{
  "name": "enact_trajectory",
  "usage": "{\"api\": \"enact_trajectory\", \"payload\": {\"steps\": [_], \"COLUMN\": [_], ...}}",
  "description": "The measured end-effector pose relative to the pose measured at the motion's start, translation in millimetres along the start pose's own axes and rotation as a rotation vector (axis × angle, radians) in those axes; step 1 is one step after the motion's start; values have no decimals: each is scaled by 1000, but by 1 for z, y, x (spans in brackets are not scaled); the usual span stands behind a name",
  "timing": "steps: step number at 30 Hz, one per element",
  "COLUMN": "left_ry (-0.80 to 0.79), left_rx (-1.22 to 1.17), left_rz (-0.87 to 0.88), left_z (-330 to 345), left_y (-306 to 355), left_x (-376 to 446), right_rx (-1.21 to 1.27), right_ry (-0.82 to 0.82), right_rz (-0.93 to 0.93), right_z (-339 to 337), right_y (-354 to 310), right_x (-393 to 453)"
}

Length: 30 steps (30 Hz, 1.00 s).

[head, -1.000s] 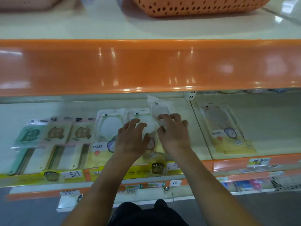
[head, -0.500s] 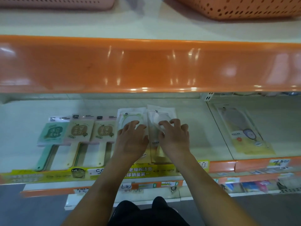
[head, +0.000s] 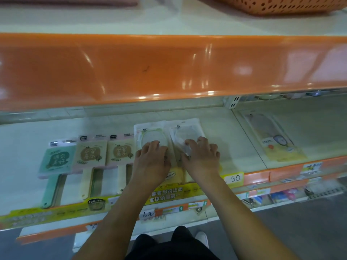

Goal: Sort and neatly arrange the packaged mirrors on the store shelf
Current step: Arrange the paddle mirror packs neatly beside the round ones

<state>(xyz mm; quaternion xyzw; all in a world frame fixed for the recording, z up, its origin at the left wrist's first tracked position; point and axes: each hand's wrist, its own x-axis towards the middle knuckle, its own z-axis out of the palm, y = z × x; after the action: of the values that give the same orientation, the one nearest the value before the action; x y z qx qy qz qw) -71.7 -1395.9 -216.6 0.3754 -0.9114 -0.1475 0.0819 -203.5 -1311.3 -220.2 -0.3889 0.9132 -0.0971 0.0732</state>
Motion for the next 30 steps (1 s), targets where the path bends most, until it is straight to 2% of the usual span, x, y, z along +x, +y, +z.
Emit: {"api": "enact_trajectory", "payload": {"steps": [12,21,30], "left_ry": [-34,-59,-64], "left_rx": [-23,-28,-58], "left_rz": [51,8,52], "left_z": [2,2,17], "left_y": [-8,-3,47], "left_x": [0,6,25], "right_rx": [43,78,237], "right_ry": [14,-6,196], "right_rz": [37,-9,-44], "right_z": [16,17,2], "right_y": [-3,5,45], "right_x": [-2,-2,6]}}
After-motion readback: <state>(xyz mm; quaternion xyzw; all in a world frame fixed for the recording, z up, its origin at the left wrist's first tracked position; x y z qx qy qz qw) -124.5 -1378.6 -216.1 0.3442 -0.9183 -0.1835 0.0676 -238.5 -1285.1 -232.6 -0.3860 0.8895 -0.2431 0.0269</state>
